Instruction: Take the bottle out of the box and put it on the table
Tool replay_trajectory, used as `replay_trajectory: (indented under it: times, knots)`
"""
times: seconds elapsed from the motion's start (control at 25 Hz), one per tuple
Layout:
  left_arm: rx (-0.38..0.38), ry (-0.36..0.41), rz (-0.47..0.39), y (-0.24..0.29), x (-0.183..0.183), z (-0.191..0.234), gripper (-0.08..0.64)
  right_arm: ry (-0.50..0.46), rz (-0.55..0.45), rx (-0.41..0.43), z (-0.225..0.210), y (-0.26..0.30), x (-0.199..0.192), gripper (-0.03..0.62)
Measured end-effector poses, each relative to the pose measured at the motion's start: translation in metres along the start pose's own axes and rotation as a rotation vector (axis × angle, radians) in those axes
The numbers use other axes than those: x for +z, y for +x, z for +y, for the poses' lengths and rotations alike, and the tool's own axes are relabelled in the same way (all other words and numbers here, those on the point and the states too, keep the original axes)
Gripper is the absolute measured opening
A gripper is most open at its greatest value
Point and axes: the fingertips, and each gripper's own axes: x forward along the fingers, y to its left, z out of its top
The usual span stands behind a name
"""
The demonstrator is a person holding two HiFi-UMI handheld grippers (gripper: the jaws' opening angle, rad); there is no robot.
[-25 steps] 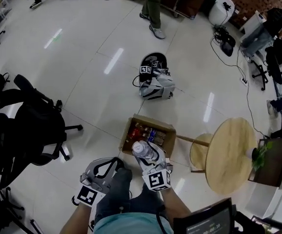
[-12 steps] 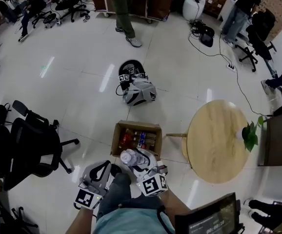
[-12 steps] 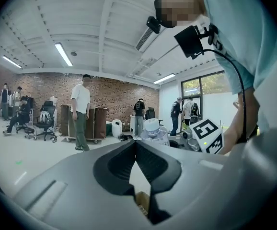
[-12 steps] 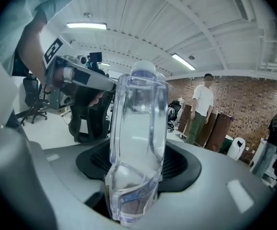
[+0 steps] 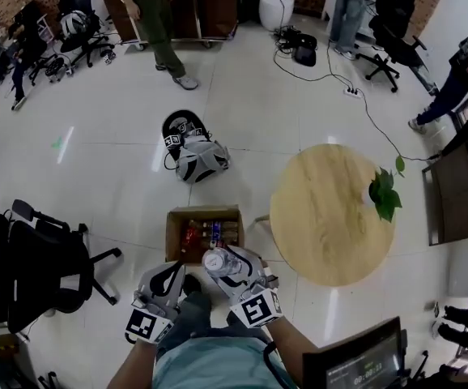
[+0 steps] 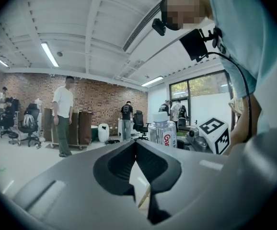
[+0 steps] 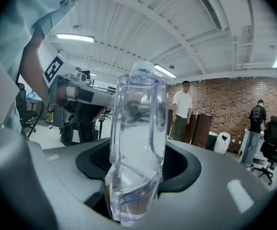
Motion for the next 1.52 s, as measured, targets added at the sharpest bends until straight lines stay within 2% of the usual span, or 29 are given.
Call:
replay_trajectory:
  times: [0.08, 0.2, 0.36, 0.48, 0.6, 0.72, 0.88, 1.12, 1.52]
  knots:
    - [-0.058, 0.019, -0.015, 0.019, 0.006, -0.013, 0.011, 0.013, -0.01, -0.041, -0.013, -0.015, 0.001, 0.276]
    - [-0.184, -0.001, -0.04, 0.046, 0.016, -0.031, 0.011, 0.043, -0.009, -0.135, -0.032, -0.035, 0.001, 0.276]
    - [-0.372, -0.009, -0.057, 0.072, 0.021, -0.044, 0.011, 0.095, -0.028, -0.343, -0.066, -0.057, 0.008, 0.277]
    - [-0.49, -0.02, -0.054, 0.086, 0.021, -0.055, 0.011, 0.178, -0.112, -0.52, -0.091, -0.085, 0.016, 0.277]
    - [-0.577, -0.019, -0.05, 0.107, 0.02, -0.074, 0.011, 0.211, -0.122, -0.656, -0.115, -0.113, 0.006, 0.276]
    - [-0.631, -0.018, -0.042, 0.121, 0.021, -0.097, 0.011, 0.234, -0.134, -0.74, -0.131, -0.14, -0.014, 0.276]
    - [-0.652, -0.014, 0.014, 0.141, 0.01, -0.133, 0.011, 0.239, -0.137, -0.8, -0.158, -0.179, -0.052, 0.277]
    - [-0.609, -0.012, 0.118, 0.175, -0.011, -0.17, 0.011, 0.225, -0.146, -0.819, -0.201, -0.216, -0.108, 0.278]
    - [-0.55, -0.006, 0.147, 0.24, -0.033, -0.207, 0.011, 0.282, -0.187, -0.785, -0.248, -0.227, -0.183, 0.281]
